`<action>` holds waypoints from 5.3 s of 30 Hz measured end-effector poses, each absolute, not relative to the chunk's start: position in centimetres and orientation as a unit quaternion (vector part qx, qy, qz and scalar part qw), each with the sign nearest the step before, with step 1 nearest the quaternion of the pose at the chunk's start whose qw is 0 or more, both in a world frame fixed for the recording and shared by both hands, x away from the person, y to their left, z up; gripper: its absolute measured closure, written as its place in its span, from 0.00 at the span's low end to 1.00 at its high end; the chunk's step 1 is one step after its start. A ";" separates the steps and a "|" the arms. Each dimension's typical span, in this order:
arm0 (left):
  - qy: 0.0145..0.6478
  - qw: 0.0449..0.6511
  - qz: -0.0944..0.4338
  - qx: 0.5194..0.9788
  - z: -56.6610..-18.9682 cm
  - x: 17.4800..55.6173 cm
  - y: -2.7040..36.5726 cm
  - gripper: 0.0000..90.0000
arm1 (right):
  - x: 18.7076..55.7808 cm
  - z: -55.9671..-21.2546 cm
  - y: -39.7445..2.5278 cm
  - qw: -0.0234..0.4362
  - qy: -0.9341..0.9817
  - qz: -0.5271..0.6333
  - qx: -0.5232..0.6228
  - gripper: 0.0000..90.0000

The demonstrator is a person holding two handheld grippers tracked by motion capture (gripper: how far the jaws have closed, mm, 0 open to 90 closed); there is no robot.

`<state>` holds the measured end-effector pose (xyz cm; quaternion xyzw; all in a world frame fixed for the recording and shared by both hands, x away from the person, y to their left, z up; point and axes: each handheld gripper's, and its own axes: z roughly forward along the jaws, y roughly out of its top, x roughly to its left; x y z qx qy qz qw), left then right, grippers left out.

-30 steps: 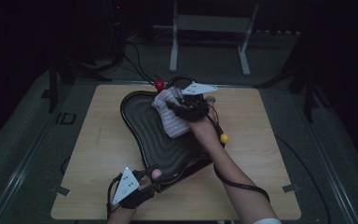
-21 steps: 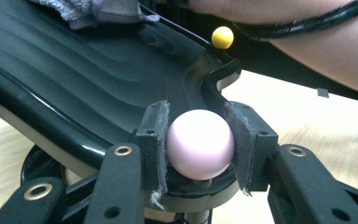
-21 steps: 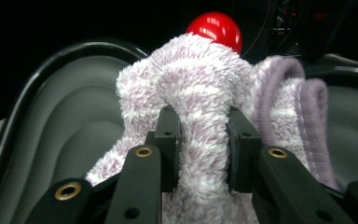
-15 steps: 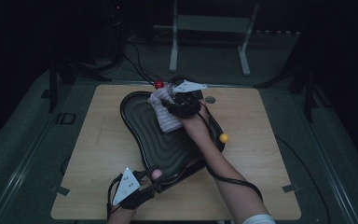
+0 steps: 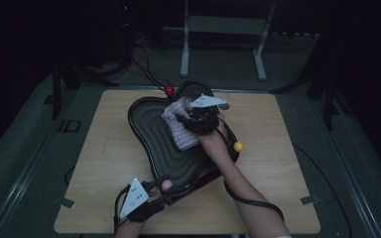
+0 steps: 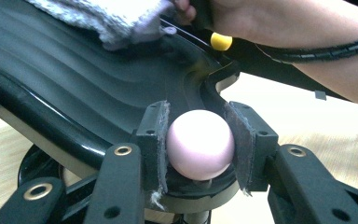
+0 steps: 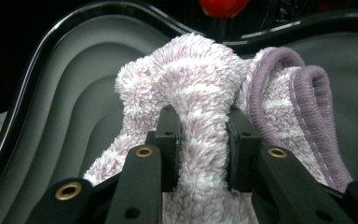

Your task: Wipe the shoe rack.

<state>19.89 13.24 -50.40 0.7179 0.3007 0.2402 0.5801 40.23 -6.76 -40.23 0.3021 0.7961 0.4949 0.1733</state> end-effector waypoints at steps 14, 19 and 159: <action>0.303 0.580 0.237 0.718 -50.4 19.9 13.3 0.67 | 37.6 -41.9 -8.4 0.169 0.799 0.493 0.298 0.79; 0.303 0.580 0.237 0.718 -50.4 19.9 13.3 0.67 | 36.6 -42.6 -9.2 0.161 0.799 0.496 0.299 0.79; 0.304 0.578 0.246 0.716 -50.4 19.7 13.1 0.67 | 30.0 -45.4 -10.0 0.170 0.838 0.460 0.240 0.78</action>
